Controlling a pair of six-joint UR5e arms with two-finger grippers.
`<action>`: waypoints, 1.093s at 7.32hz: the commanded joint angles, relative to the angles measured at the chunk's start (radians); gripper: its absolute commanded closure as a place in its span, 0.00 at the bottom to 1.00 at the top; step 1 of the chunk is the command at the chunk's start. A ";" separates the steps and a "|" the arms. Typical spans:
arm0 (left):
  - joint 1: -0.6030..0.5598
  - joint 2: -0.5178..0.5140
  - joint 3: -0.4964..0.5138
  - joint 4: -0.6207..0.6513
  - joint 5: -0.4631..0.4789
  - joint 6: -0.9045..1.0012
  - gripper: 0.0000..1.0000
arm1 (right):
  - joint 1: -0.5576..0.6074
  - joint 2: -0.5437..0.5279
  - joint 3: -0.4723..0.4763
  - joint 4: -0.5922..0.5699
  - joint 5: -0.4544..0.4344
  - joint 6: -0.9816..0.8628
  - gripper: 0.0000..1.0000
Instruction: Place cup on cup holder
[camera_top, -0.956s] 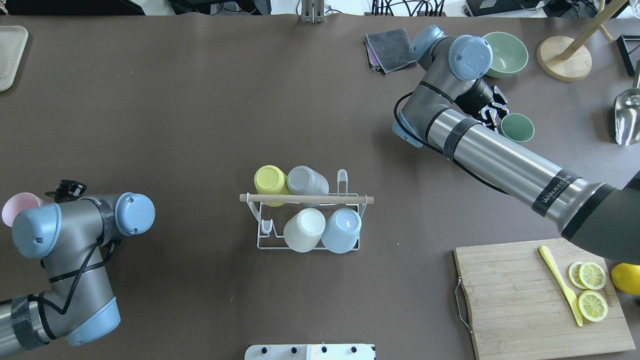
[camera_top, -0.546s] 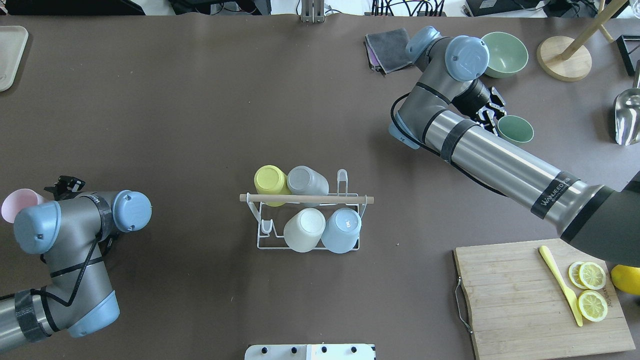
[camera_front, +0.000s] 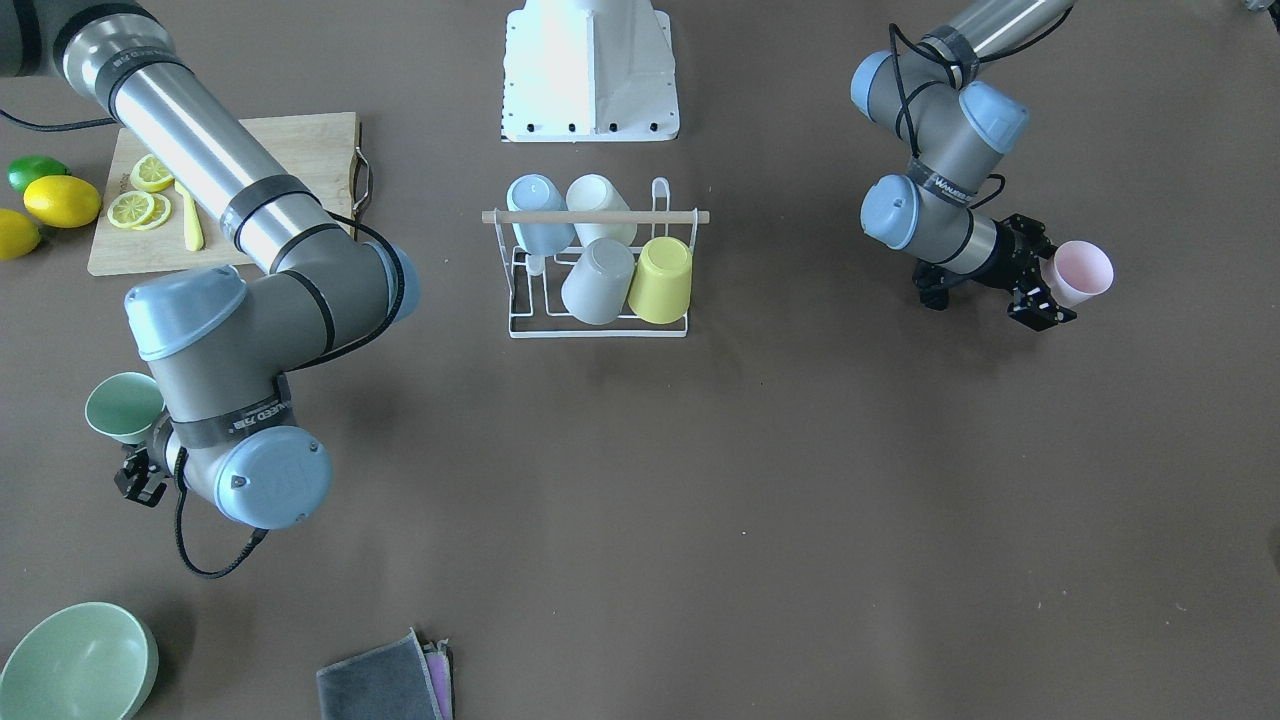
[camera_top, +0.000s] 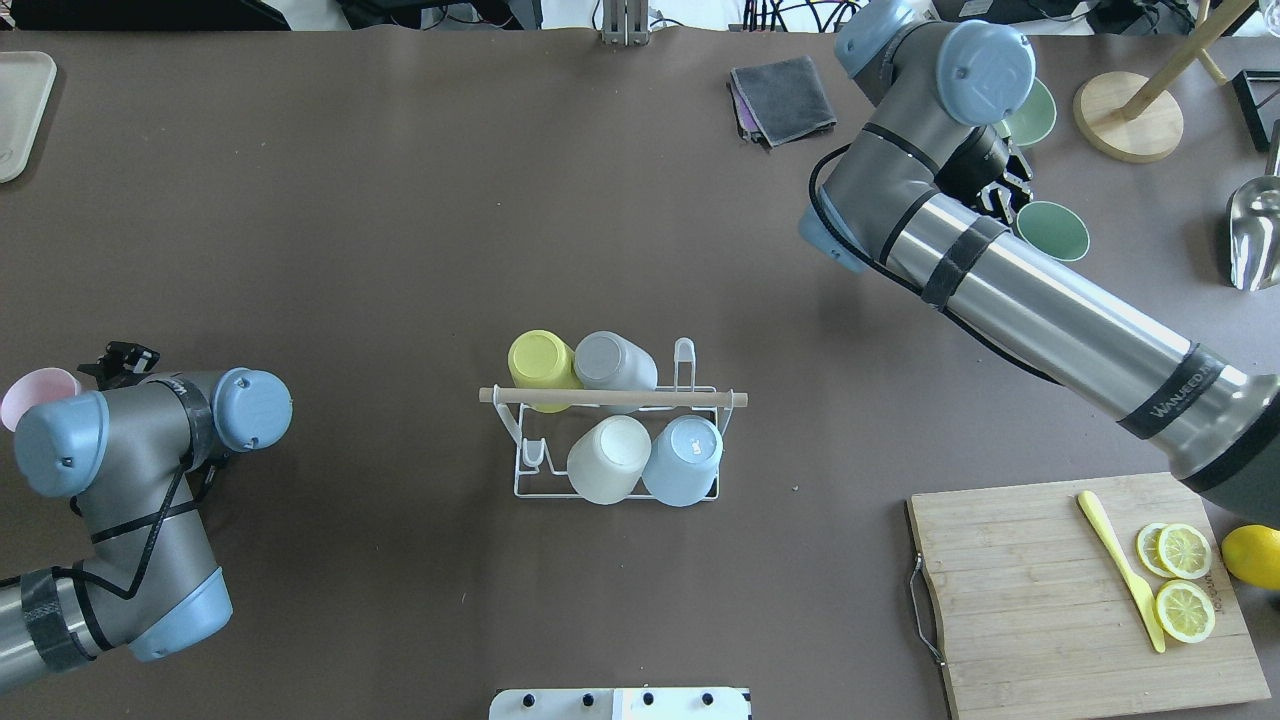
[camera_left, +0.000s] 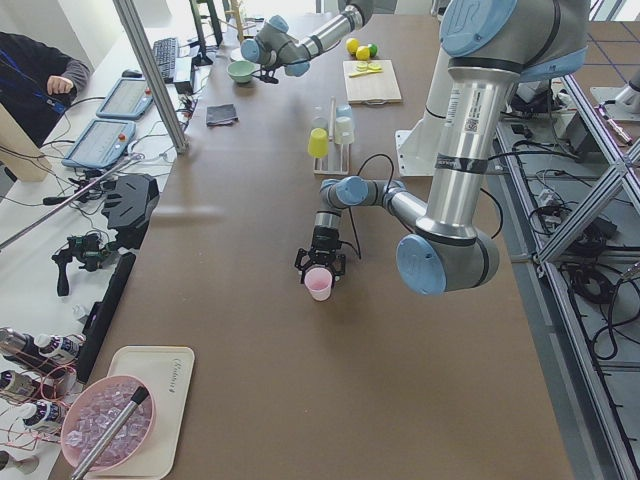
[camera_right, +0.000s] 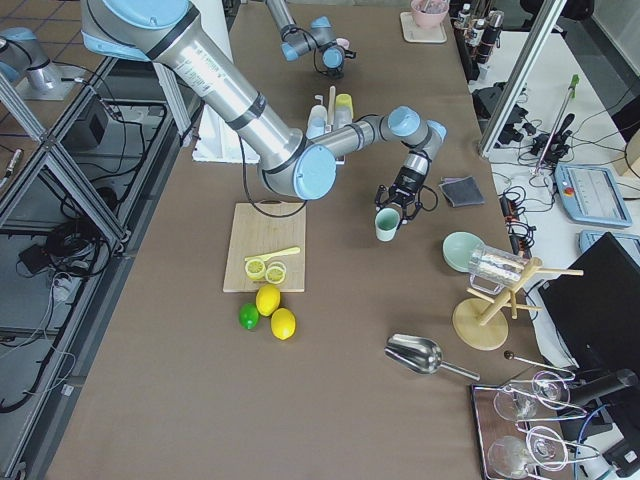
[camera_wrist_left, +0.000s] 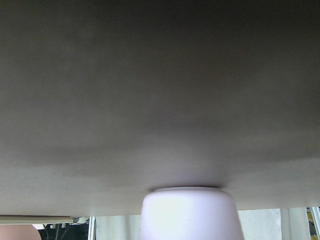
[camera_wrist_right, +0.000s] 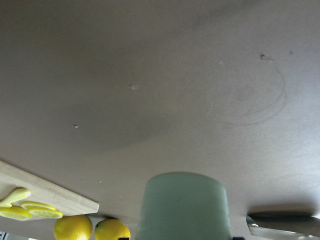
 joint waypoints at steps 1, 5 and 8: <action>-0.007 0.001 -0.001 -0.005 0.000 0.005 0.03 | 0.109 -0.086 0.074 0.169 0.208 0.004 0.80; -0.015 0.061 -0.009 -0.072 0.000 0.007 0.03 | 0.308 -0.343 0.072 0.787 0.618 0.085 0.80; -0.021 0.104 -0.098 -0.089 -0.002 0.083 0.64 | 0.399 -0.352 0.072 0.944 0.800 0.192 0.80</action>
